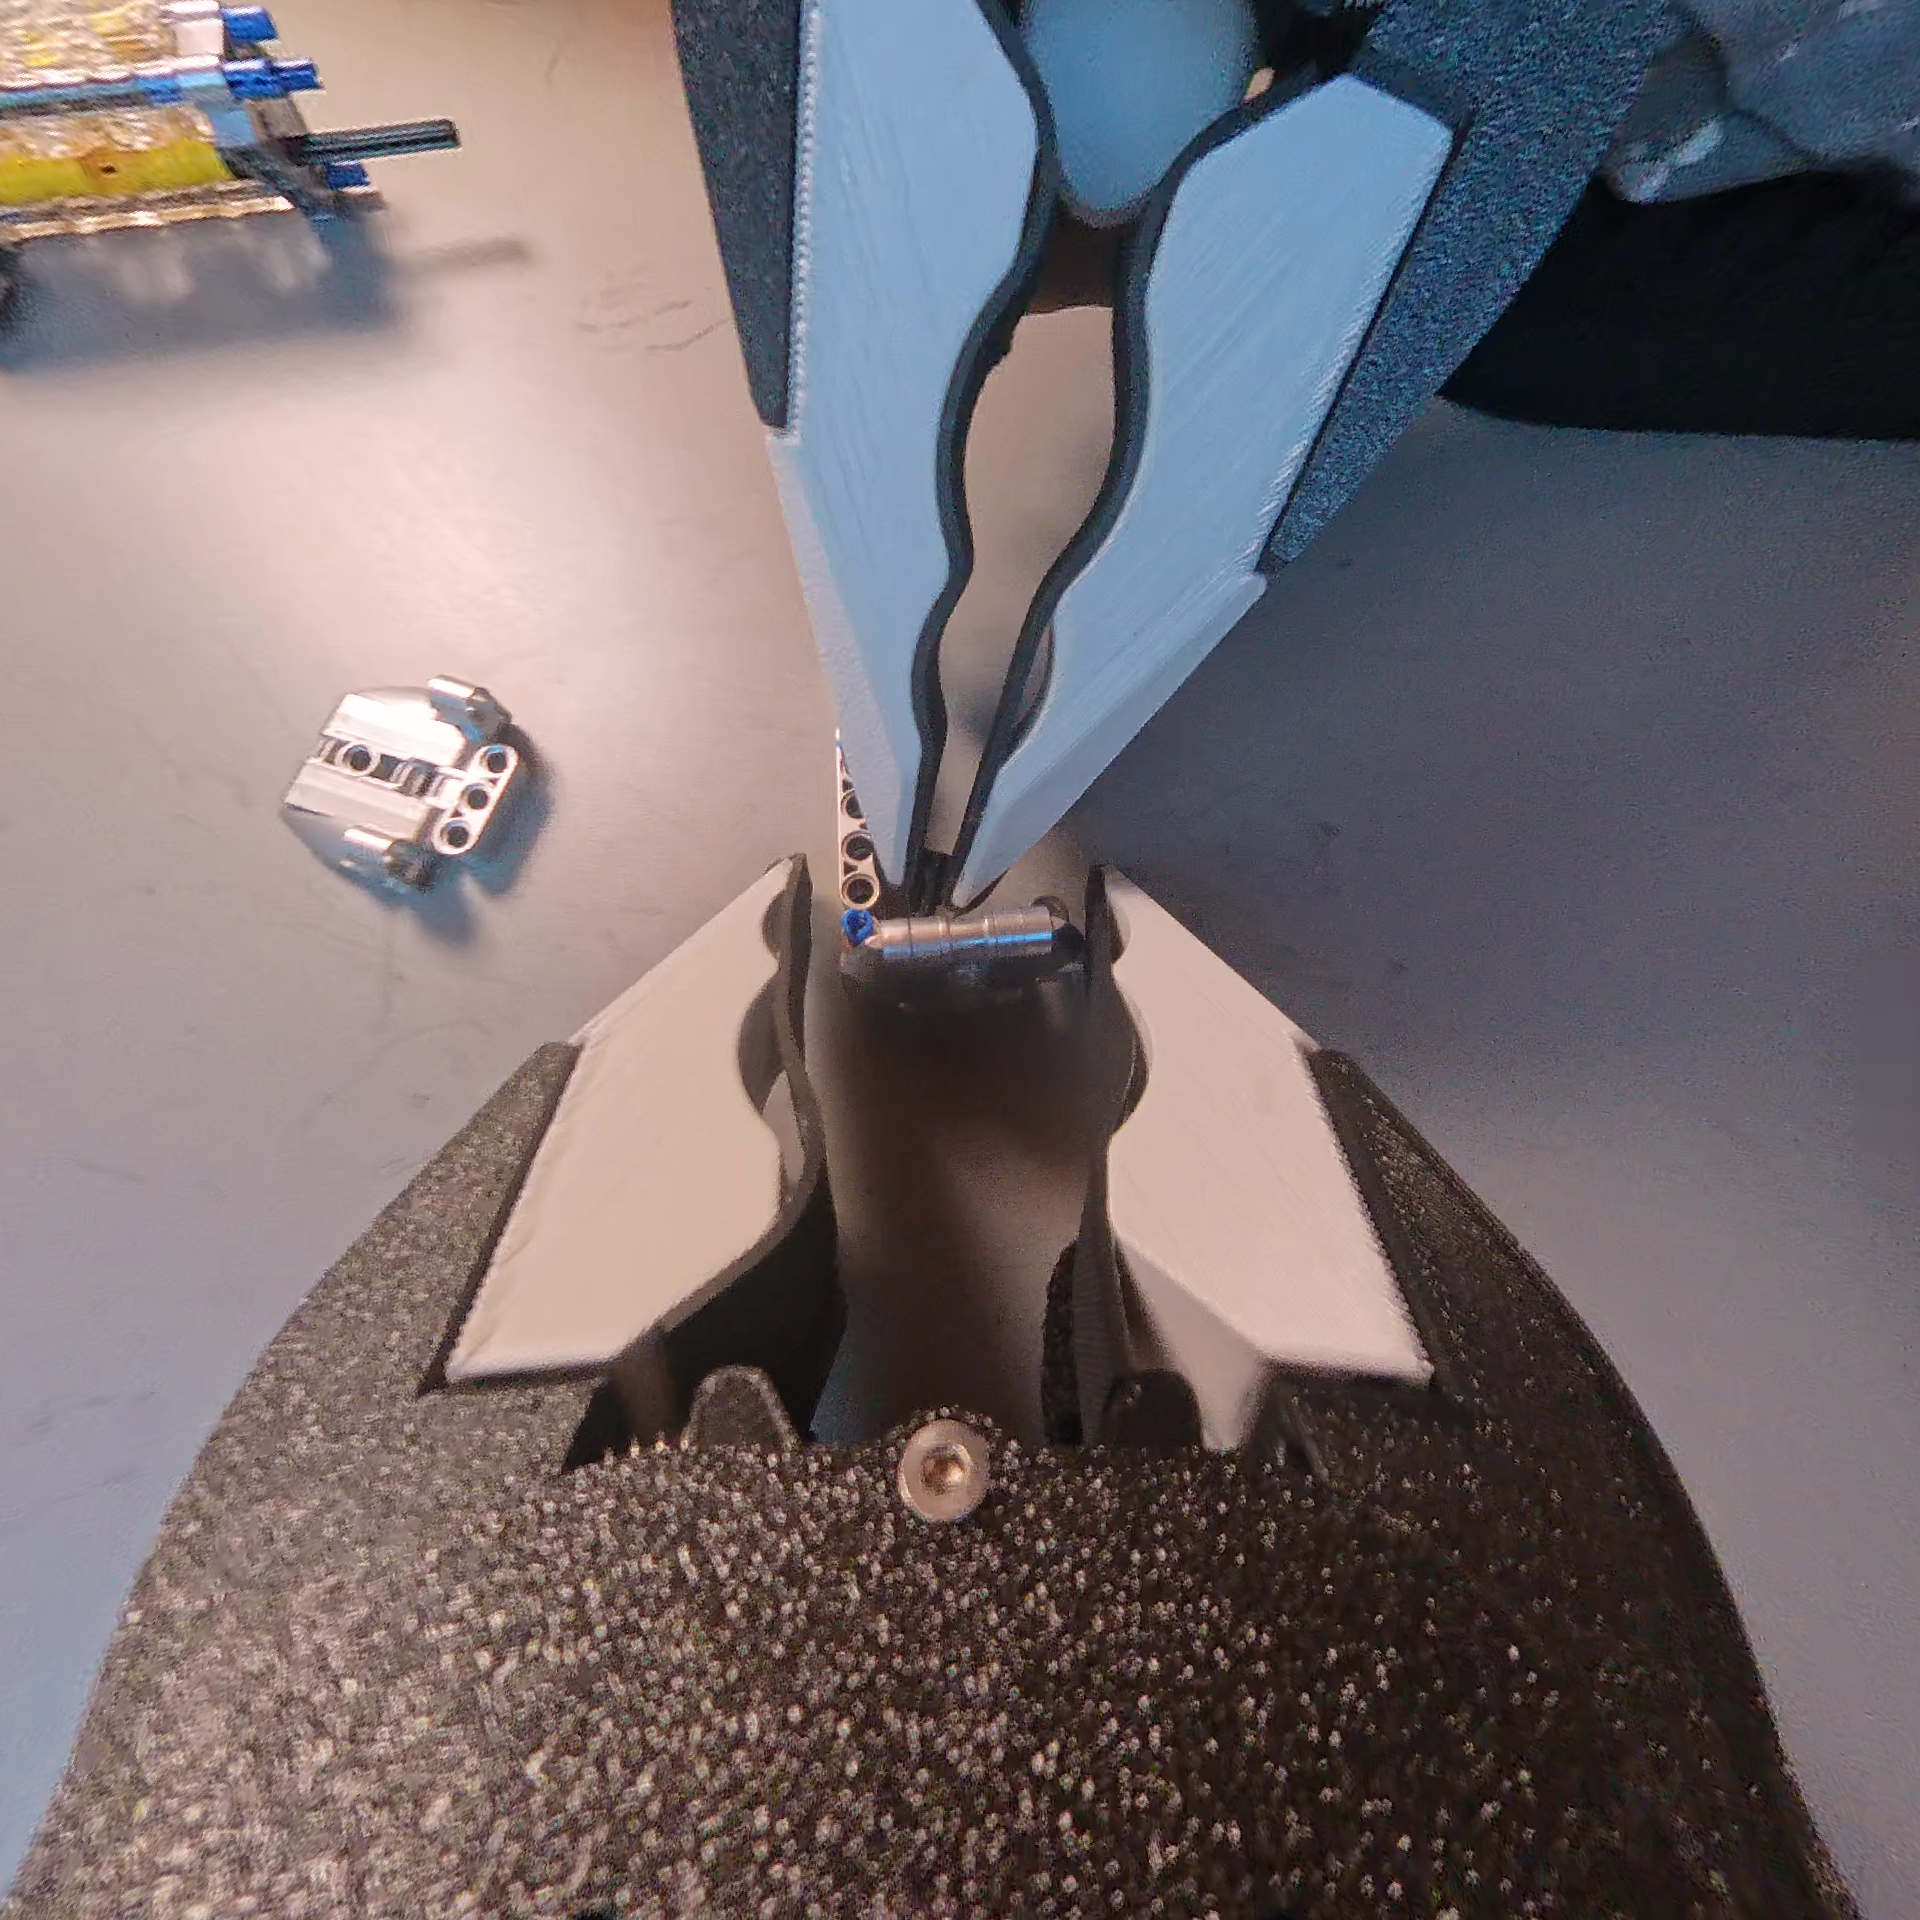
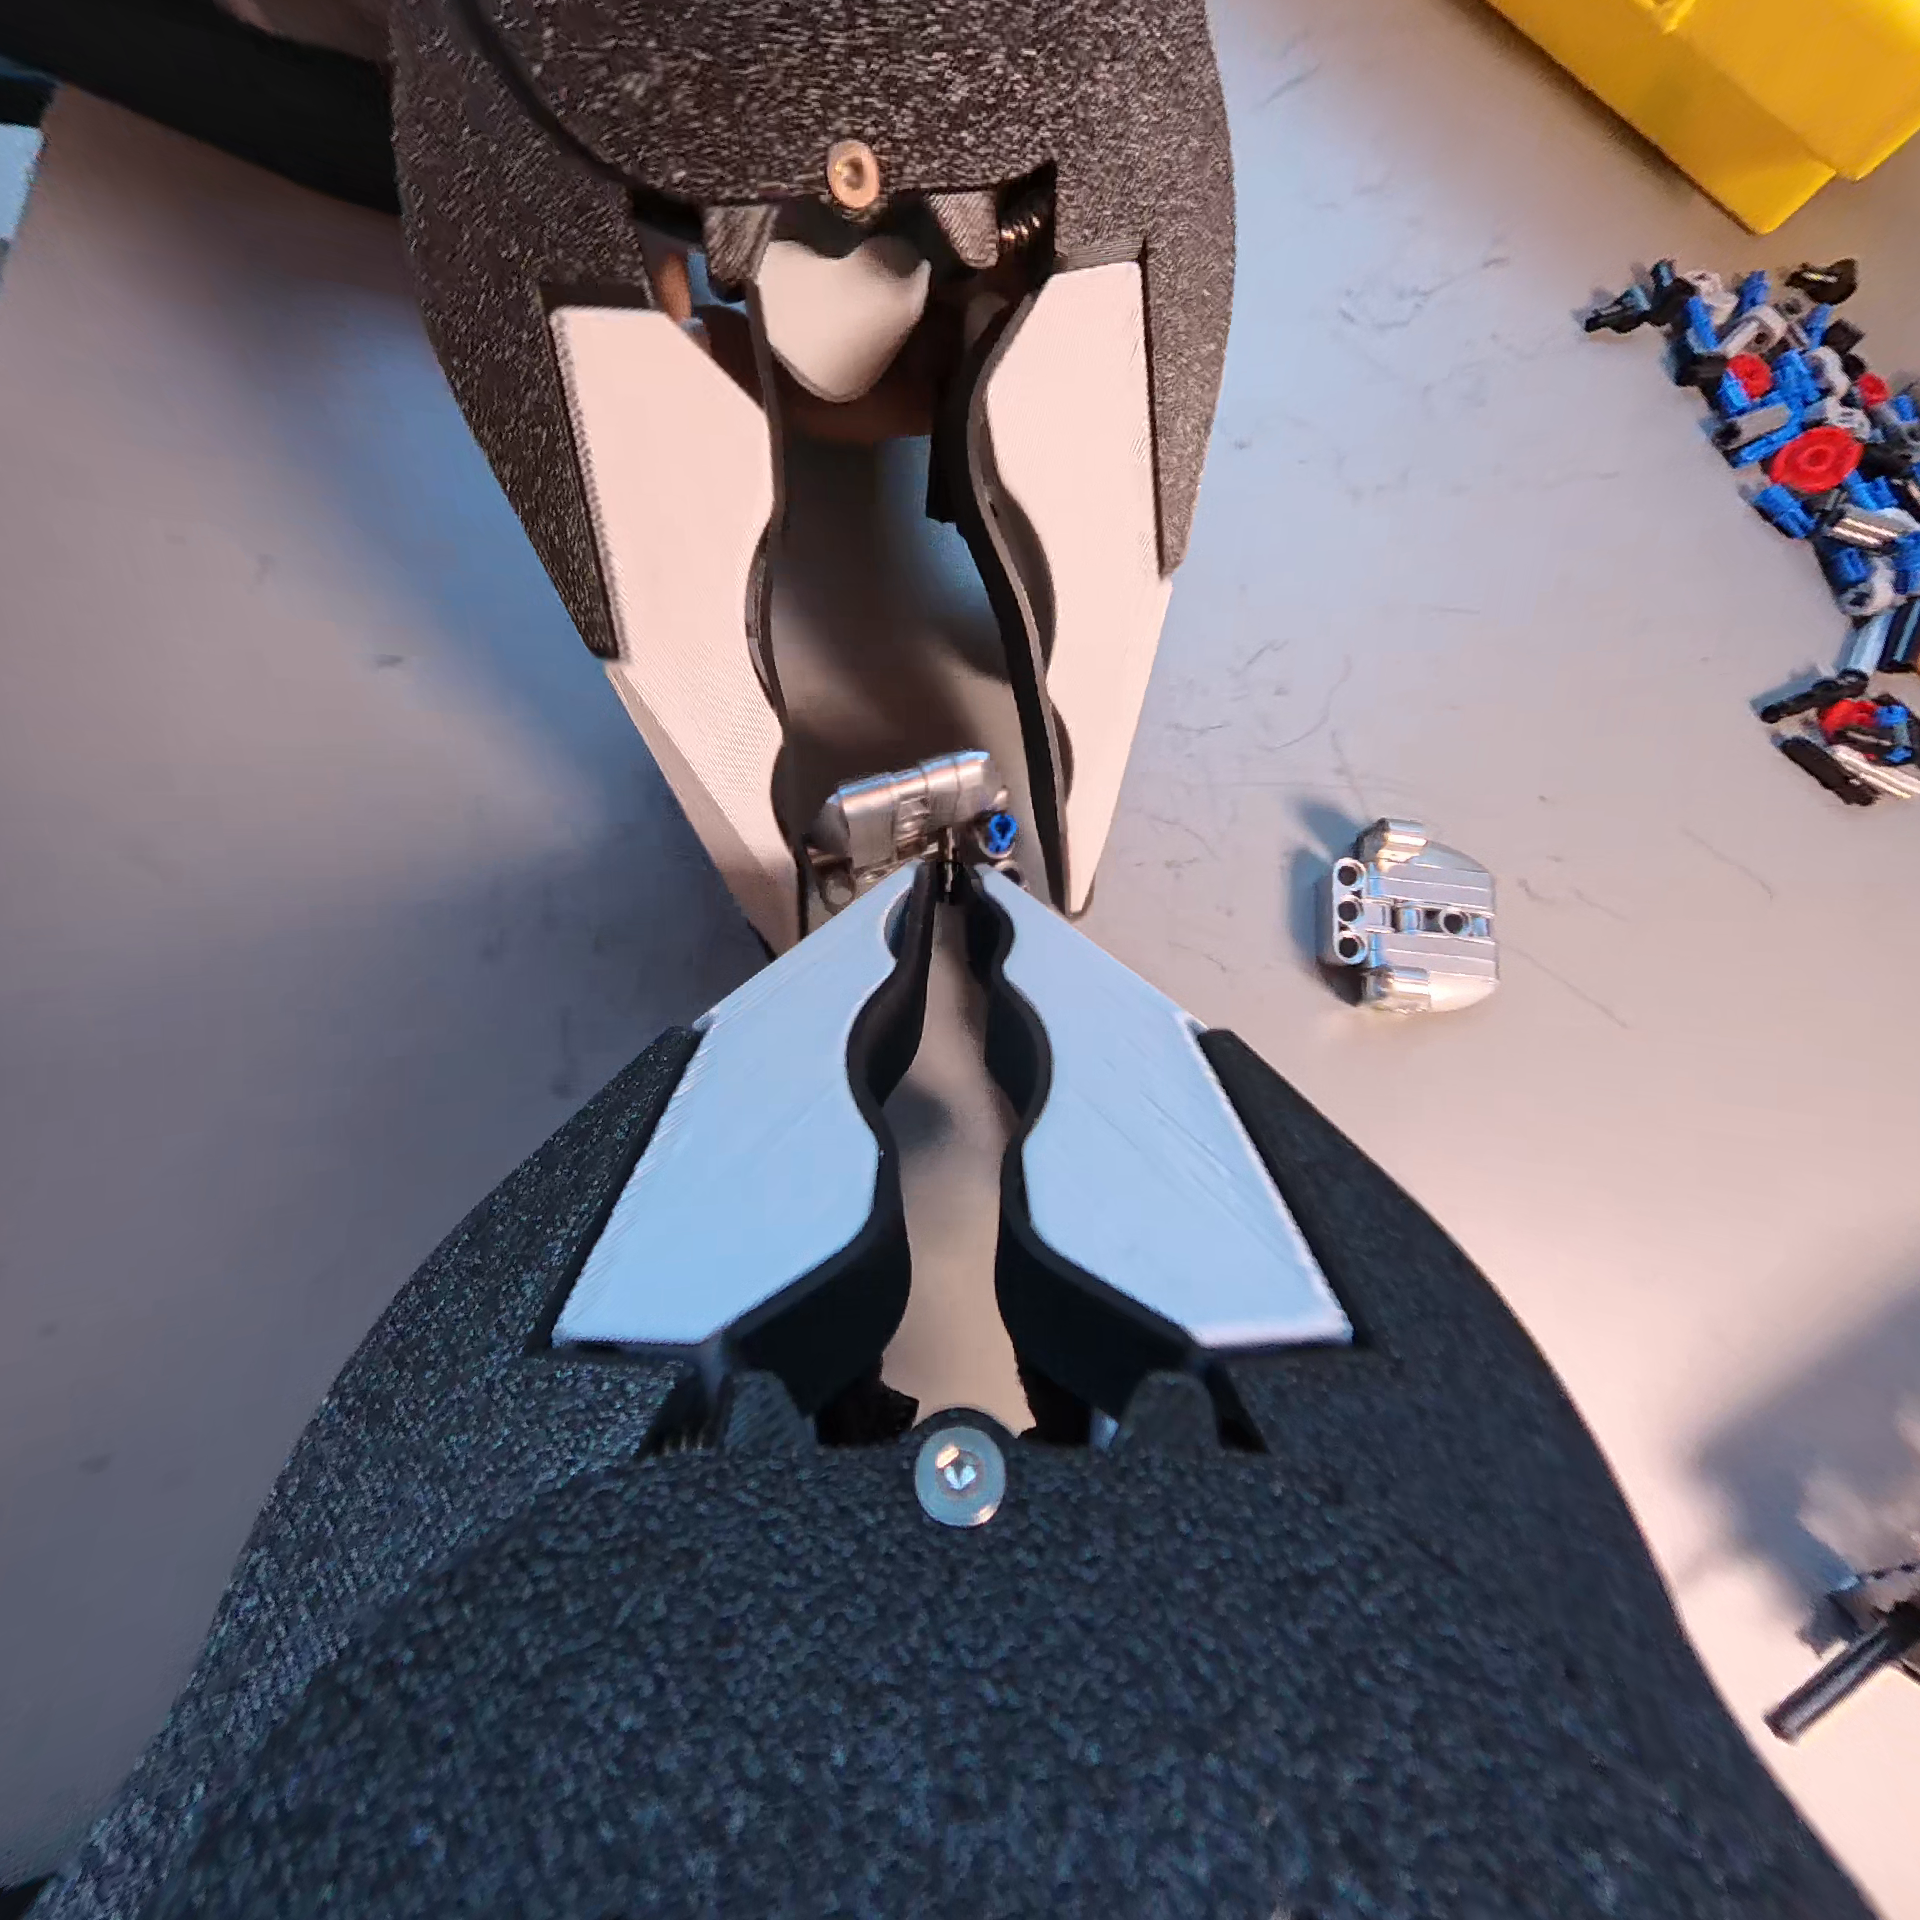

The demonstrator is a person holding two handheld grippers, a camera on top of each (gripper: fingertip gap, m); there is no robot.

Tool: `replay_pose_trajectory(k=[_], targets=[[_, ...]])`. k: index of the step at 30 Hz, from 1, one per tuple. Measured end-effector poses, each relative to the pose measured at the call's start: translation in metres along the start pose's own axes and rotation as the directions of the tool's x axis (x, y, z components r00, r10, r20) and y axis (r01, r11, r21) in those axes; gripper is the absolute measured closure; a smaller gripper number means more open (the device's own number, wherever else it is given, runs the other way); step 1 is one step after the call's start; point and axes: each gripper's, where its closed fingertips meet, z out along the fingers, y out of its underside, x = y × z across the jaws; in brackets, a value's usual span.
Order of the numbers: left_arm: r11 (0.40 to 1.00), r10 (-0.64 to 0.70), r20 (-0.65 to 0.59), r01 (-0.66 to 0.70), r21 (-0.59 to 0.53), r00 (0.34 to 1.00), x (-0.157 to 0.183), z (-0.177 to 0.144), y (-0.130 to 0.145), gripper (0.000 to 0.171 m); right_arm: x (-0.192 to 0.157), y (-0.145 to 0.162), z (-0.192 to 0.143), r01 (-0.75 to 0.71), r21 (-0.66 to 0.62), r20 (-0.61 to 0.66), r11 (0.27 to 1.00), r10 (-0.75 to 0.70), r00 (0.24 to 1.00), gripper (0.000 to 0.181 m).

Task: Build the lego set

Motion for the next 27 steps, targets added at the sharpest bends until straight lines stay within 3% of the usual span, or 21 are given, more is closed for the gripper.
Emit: replay_pose_trajectory(k=[5,27], targets=[[1.000,0.003,0.059,-0.002,-0.021,0.998,-0.013,-0.003,0.005,0.127,0.010,0.006,0.002,-0.027,-0.033,-0.049,0.999,0.026,0.998,0.178],[0.997,0.078,-0.067,-0.077,0.022,0.995,-0.008,-0.011,0.011,0.128,0.019,0.025,-0.010,-0.051,-0.063,-0.045,0.997,0.048,0.998,0.178]])
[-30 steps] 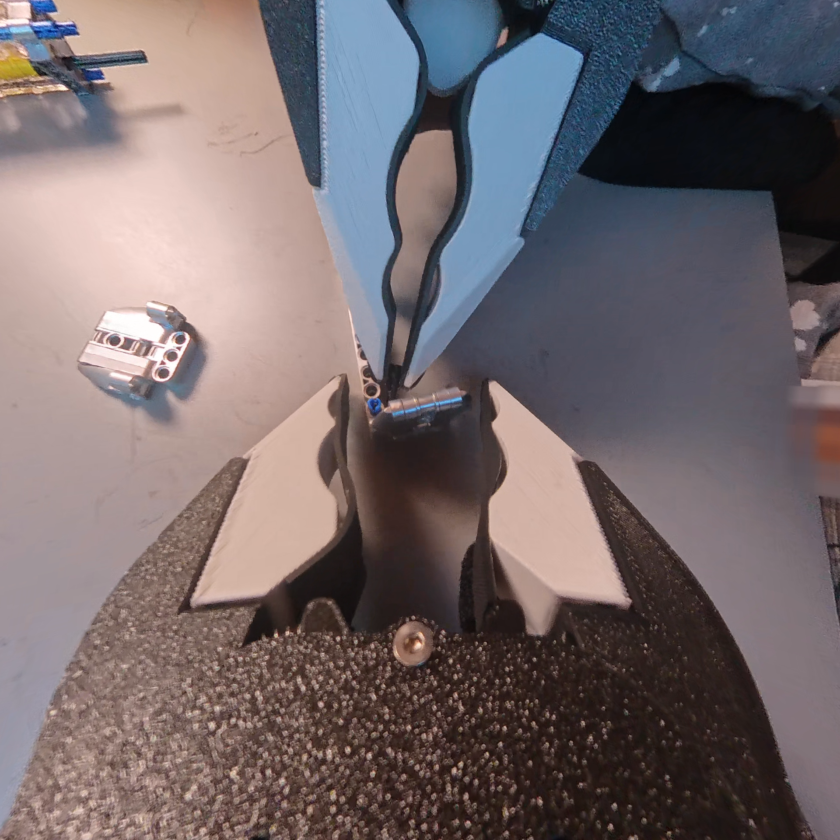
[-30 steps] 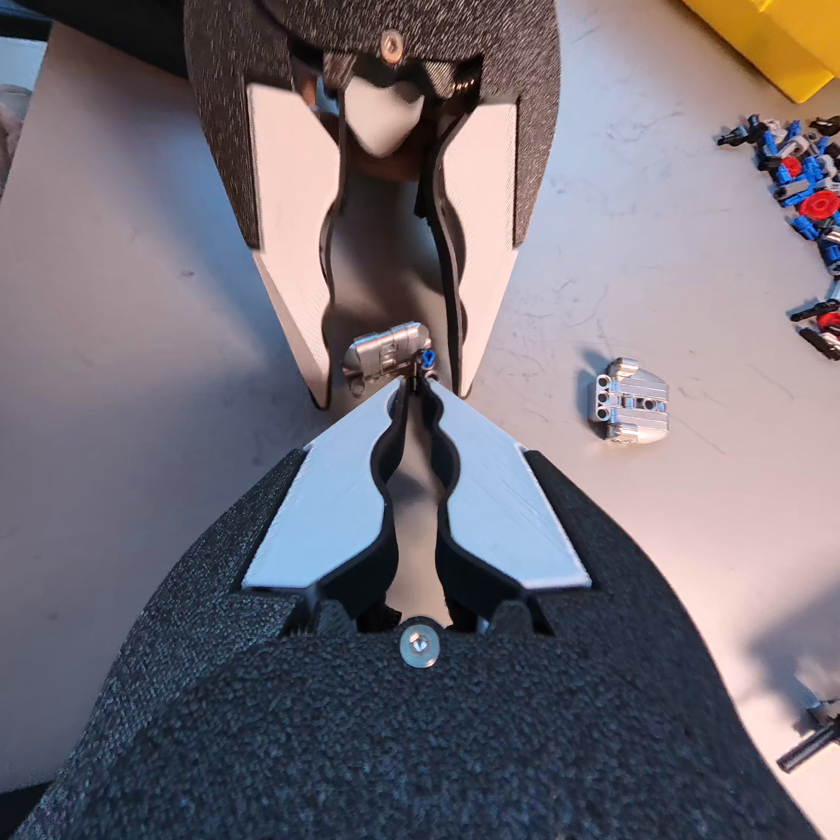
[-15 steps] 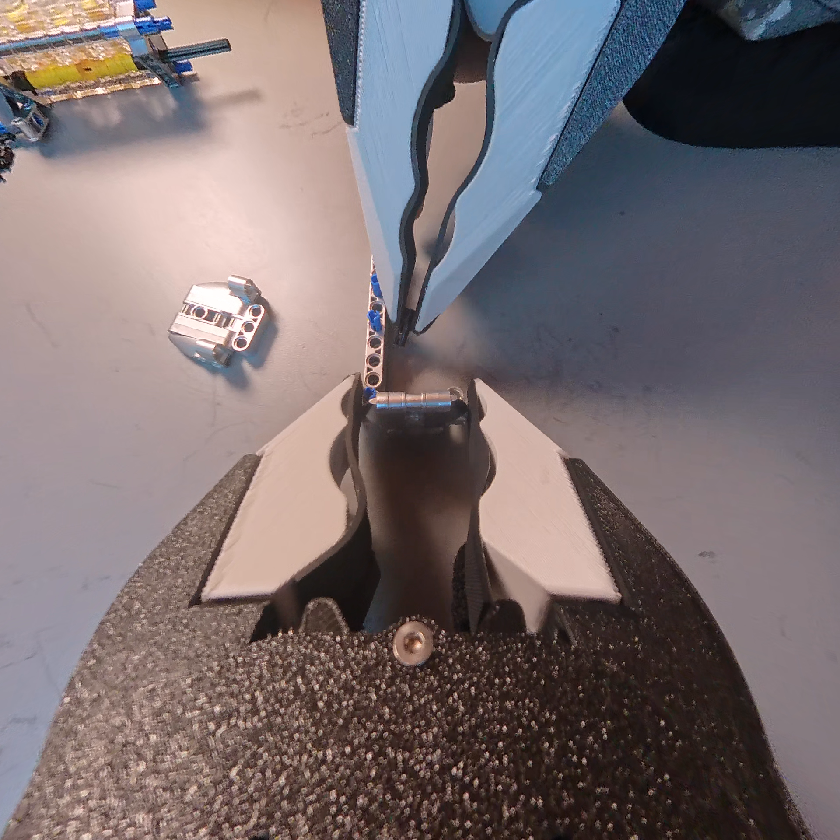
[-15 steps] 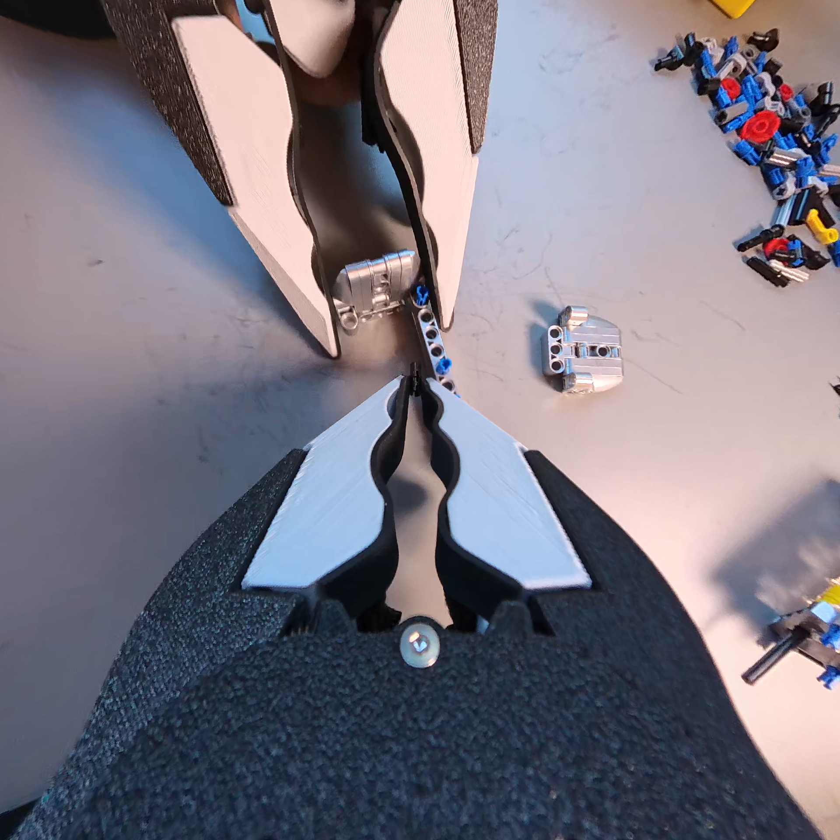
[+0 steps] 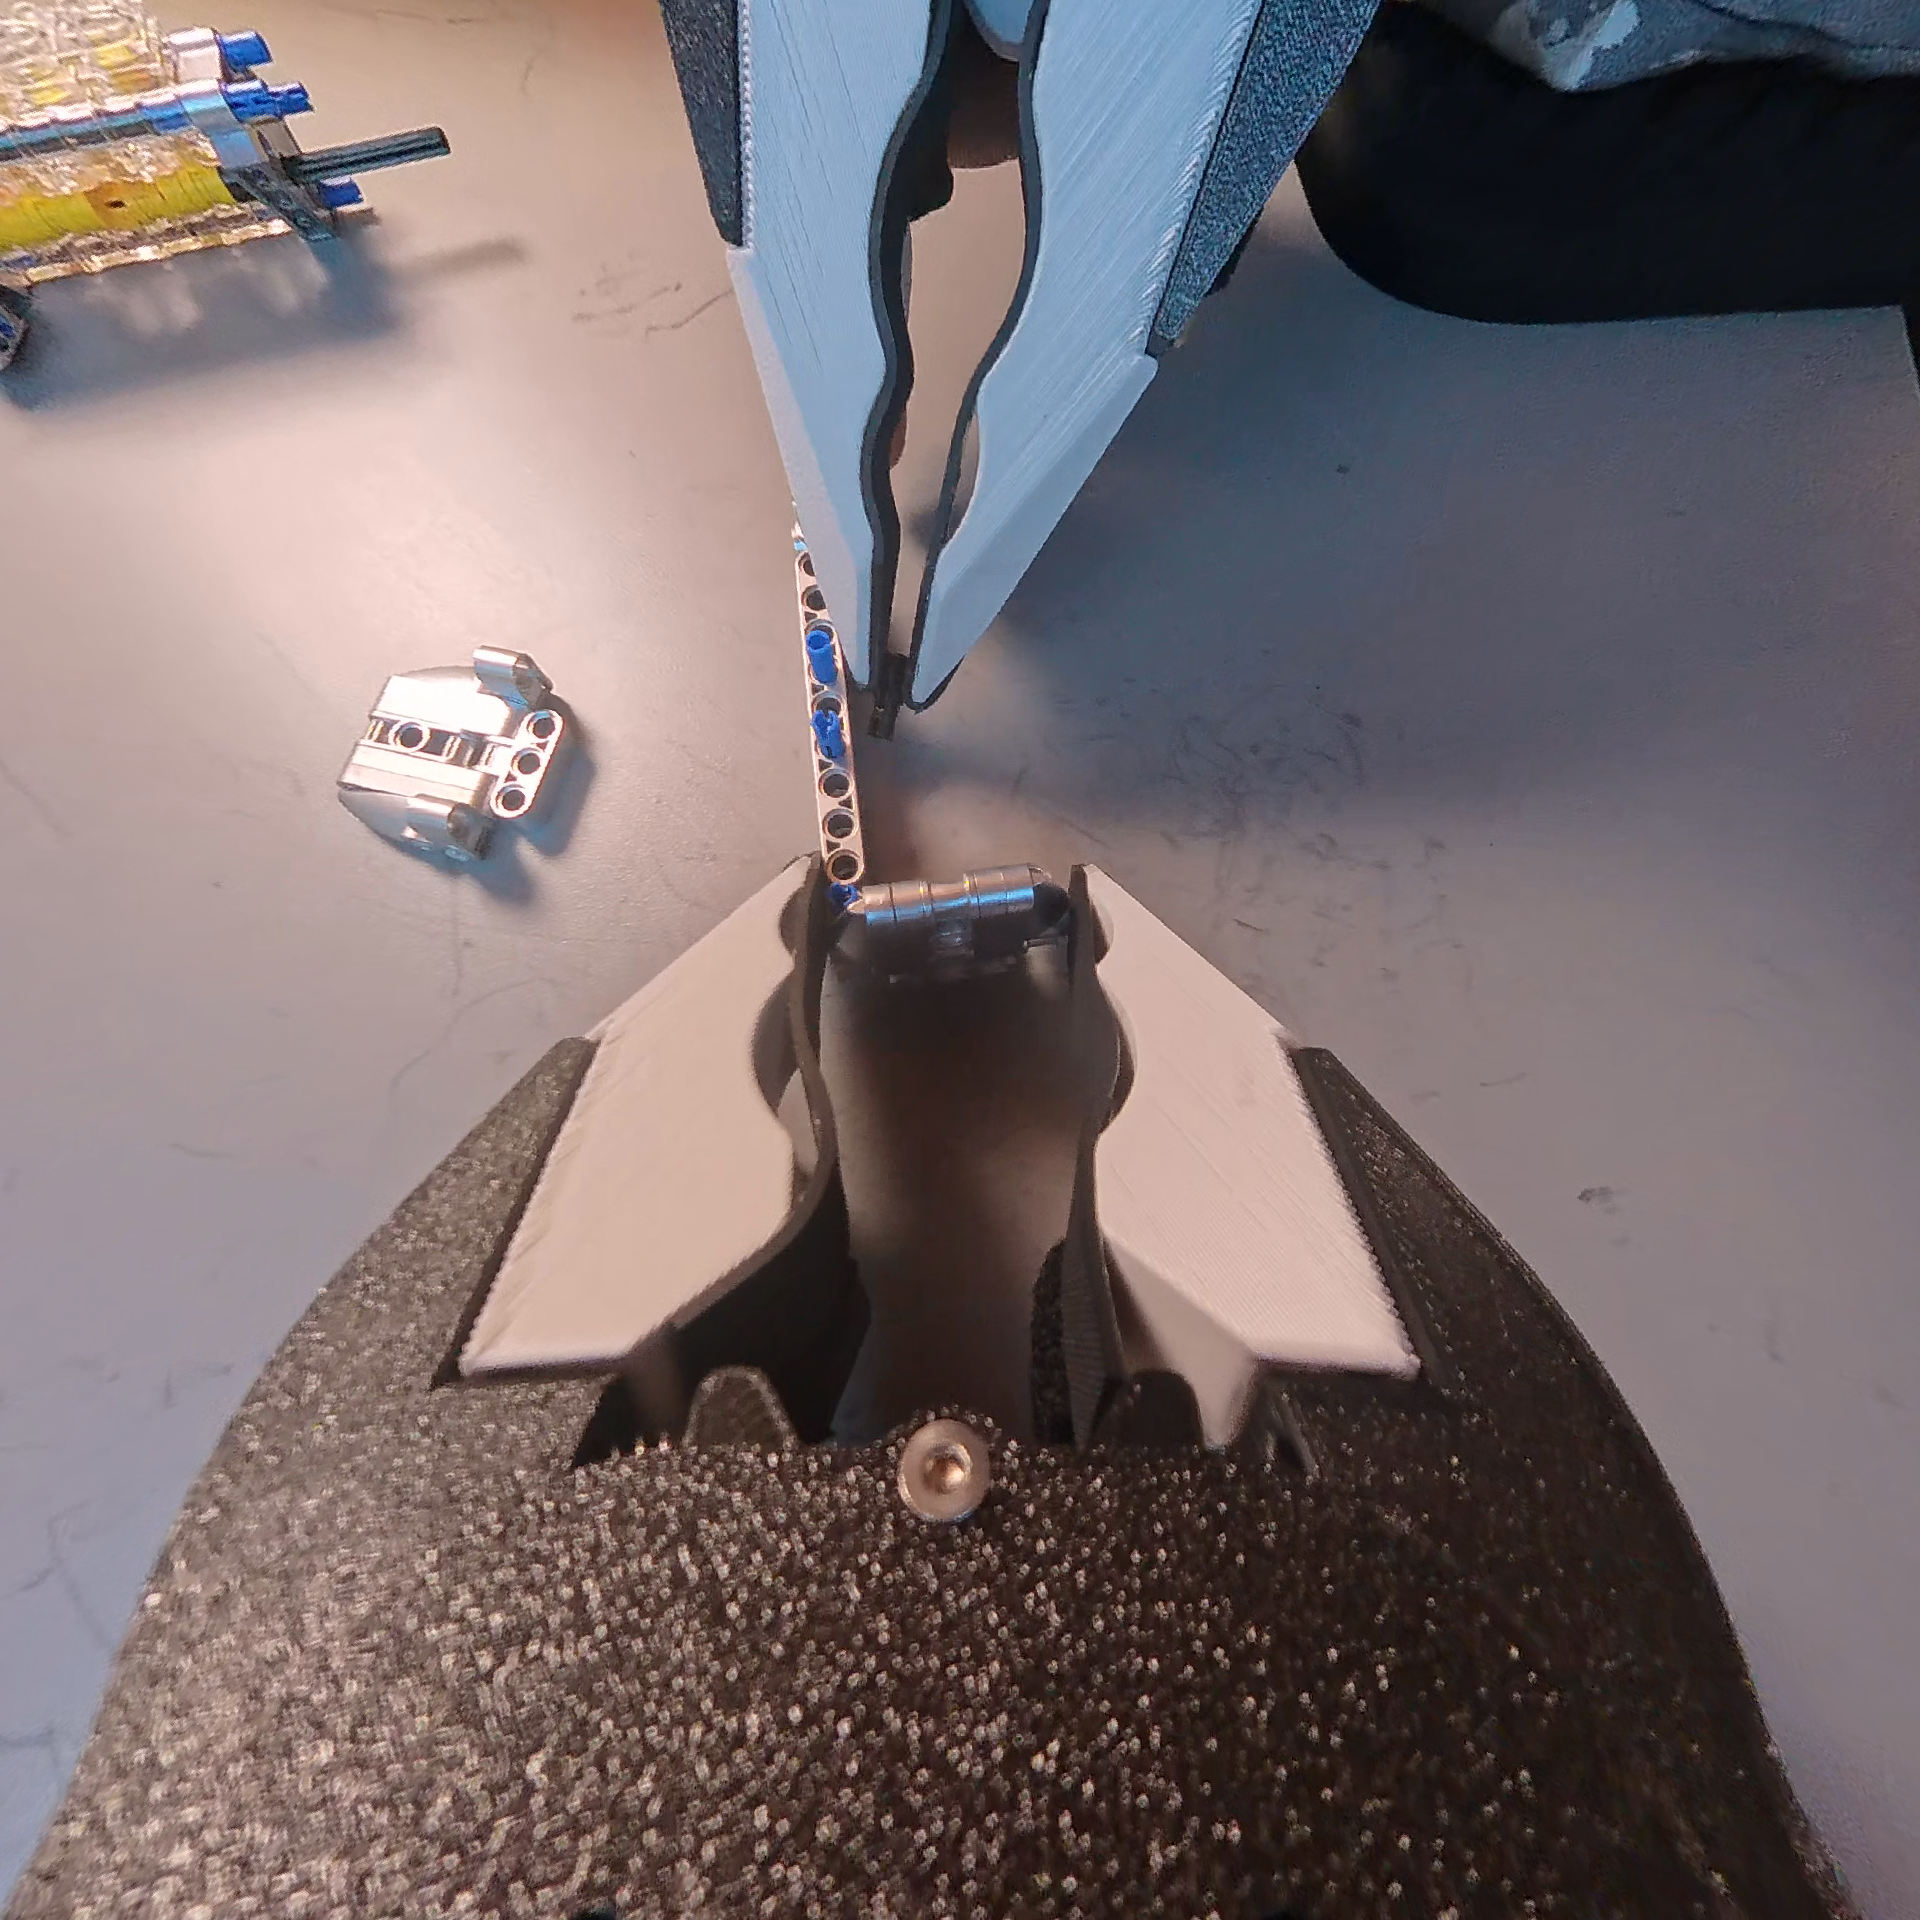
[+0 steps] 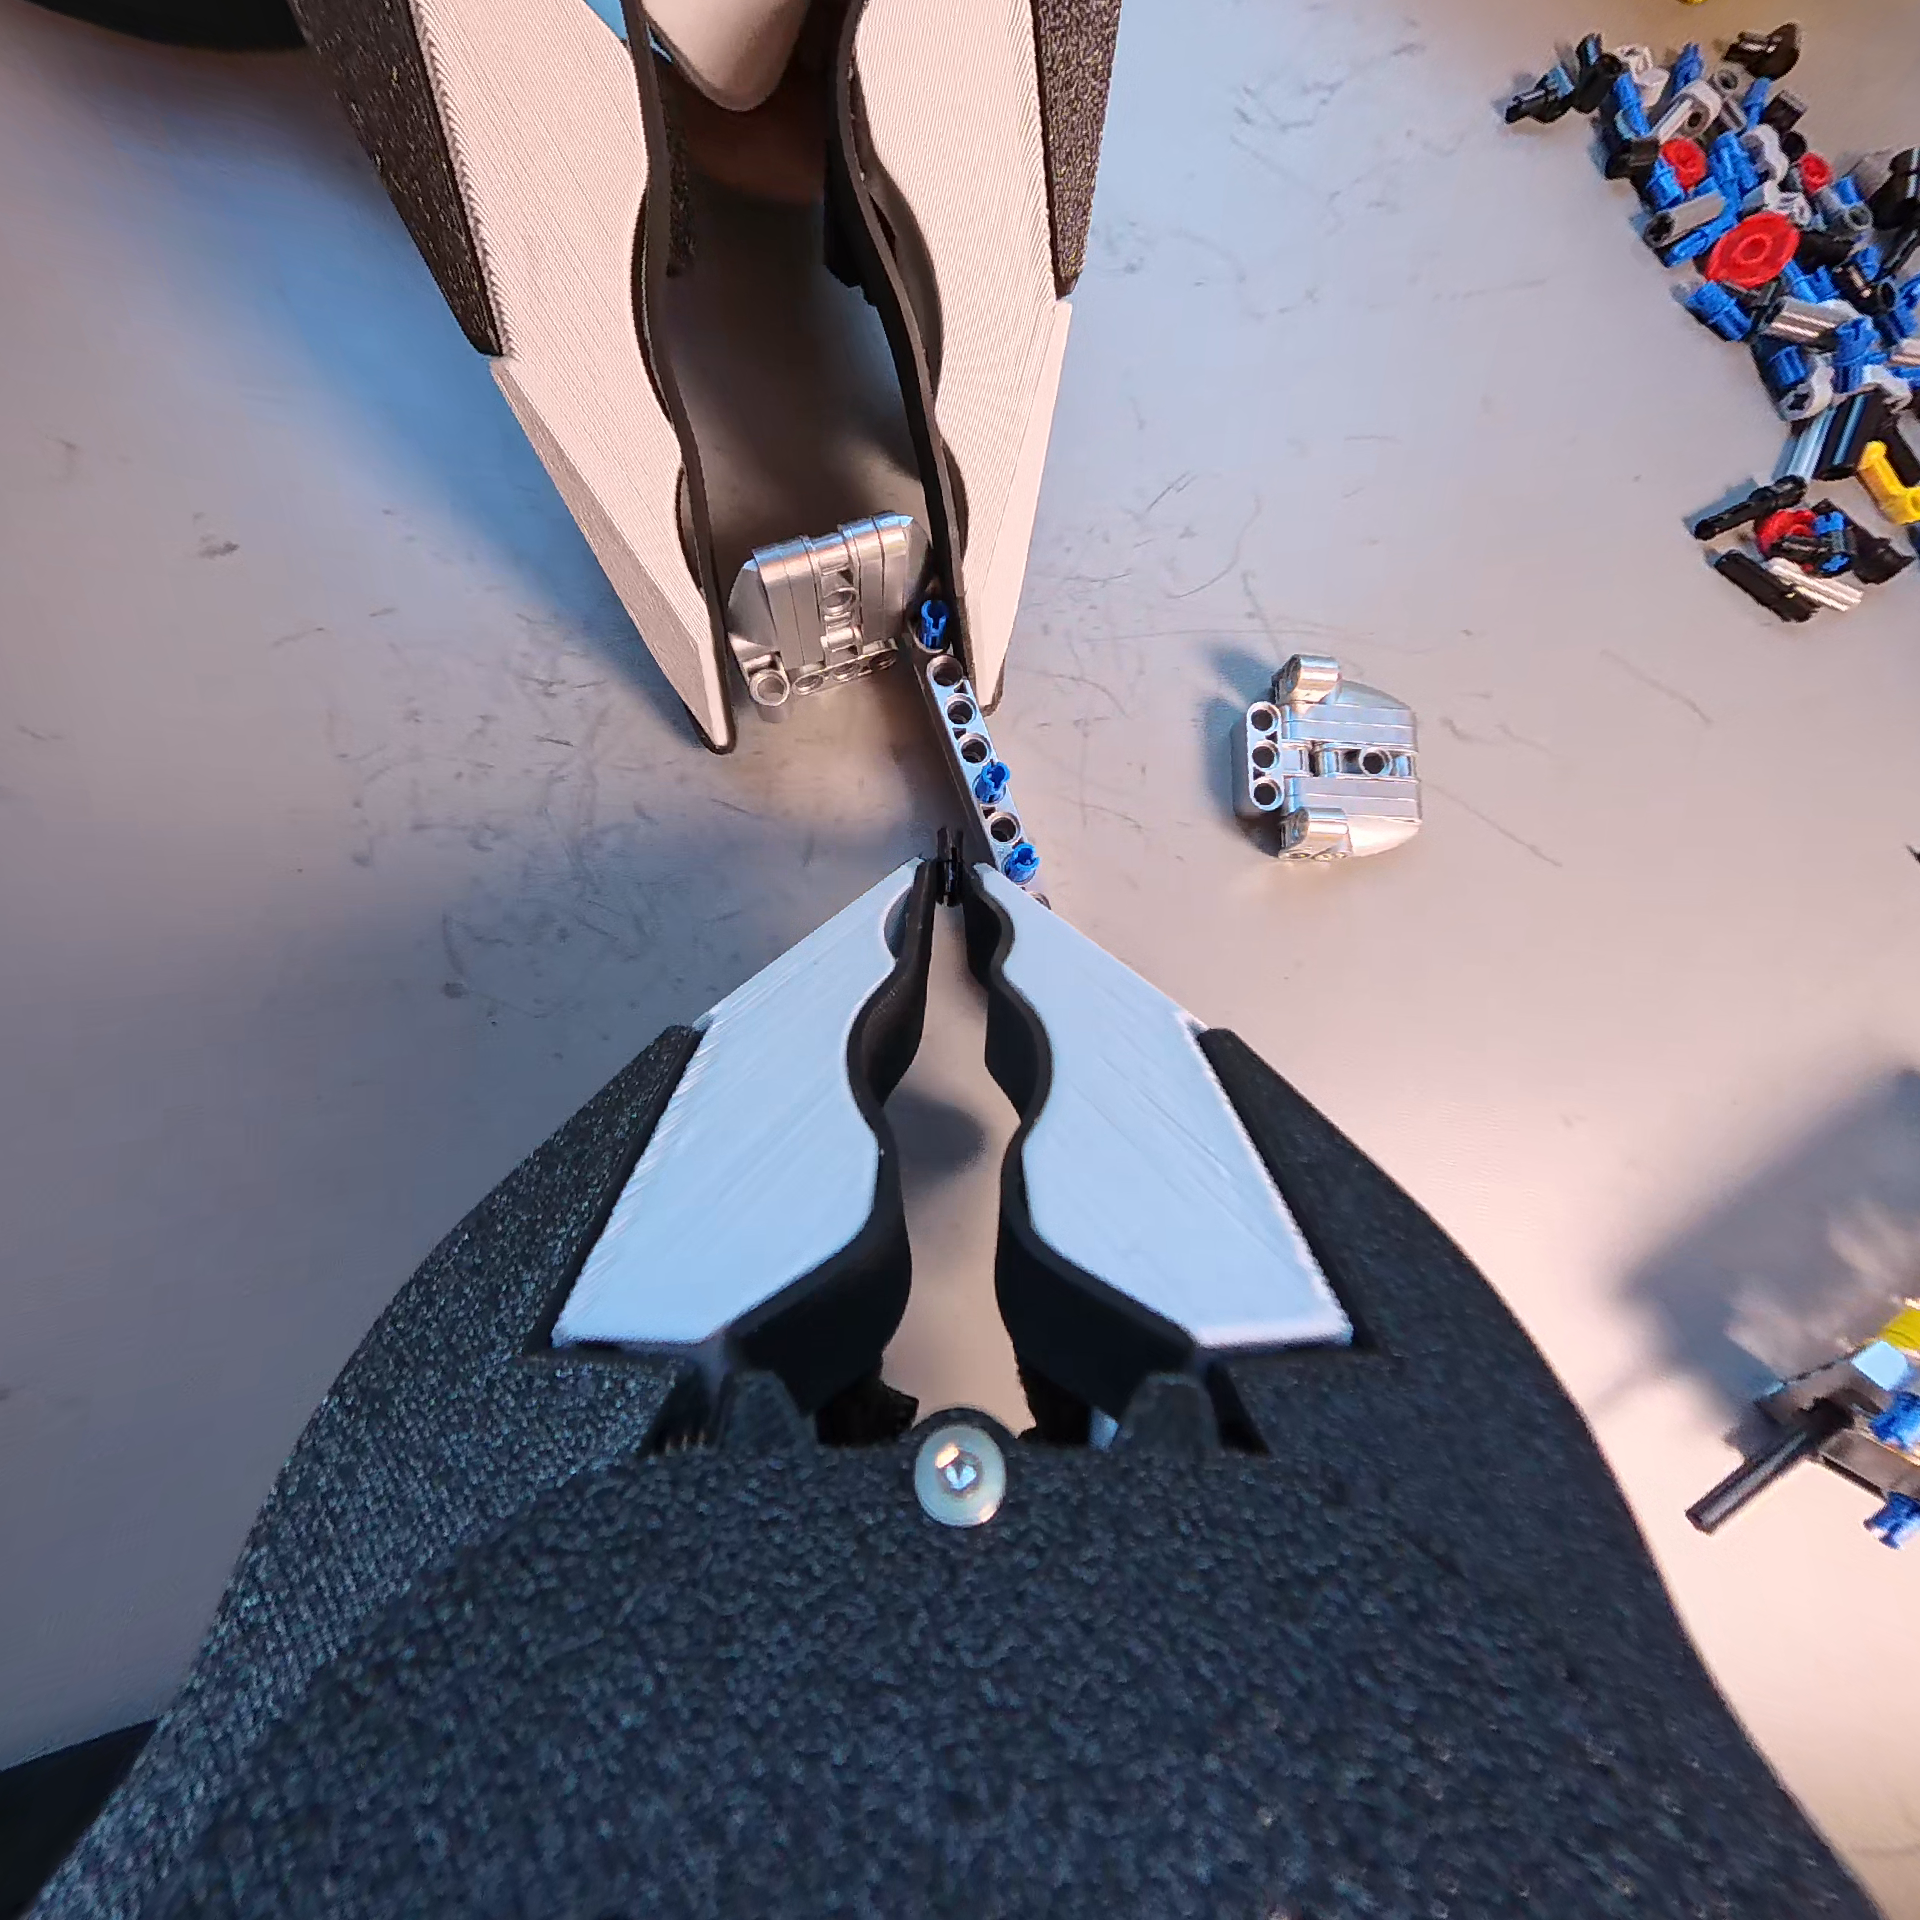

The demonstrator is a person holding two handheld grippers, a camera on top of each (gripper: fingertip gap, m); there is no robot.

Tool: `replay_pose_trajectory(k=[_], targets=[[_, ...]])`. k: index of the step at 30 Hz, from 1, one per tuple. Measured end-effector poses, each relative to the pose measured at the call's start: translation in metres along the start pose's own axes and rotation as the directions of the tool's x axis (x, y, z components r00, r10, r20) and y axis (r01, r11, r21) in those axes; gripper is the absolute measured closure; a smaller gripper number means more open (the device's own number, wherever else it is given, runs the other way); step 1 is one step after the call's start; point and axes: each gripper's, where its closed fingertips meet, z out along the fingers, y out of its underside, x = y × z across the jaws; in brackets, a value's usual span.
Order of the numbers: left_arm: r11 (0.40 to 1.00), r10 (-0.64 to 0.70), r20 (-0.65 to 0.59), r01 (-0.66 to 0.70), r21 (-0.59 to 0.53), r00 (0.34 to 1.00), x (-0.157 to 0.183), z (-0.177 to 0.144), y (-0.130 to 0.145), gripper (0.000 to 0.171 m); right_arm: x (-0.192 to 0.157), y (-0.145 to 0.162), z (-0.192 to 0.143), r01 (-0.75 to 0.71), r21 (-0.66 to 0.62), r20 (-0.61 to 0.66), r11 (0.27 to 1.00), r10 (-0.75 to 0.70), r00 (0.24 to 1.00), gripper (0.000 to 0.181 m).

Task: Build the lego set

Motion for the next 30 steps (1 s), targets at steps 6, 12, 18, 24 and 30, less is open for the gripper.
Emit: replay_pose_trajectory(k=[6,12,18,24,30], targets=[[0.999,0.041,-0.063,-0.041,0.002,0.997,0.001,0.002,-0.002,0.127,0.001,0.004,0.003,-0.009,-0.012,0.010,1.000,0.009,1.000,0.178],[0.999,0.015,-0.030,-0.014,0.041,0.999,-0.006,-0.006,-0.006,0.127,-0.003,-0.006,-0.005,-0.008,0.038,0.029,0.999,0.007,1.000,0.178],[0.999,-0.012,-0.037,0.014,0.046,0.999,-0.009,-0.025,0.001,0.129,-0.010,-0.028,-0.017,0.019,0.112,0.042,0.994,-0.024,0.999,0.177],[1.000,0.014,-0.018,-0.014,-0.003,1.000,-0.007,-0.018,0.007,0.130,-0.023,-0.030,-0.005,0.105,0.031,0.065,0.994,-0.107,0.992,0.178],[1.000,0.024,0.046,-0.024,0.013,0.999,-0.013,-0.019,0.000,0.128,-0.021,-0.022,0.000,0.184,-0.097,0.036,0.978,-0.181,0.983,0.178]])
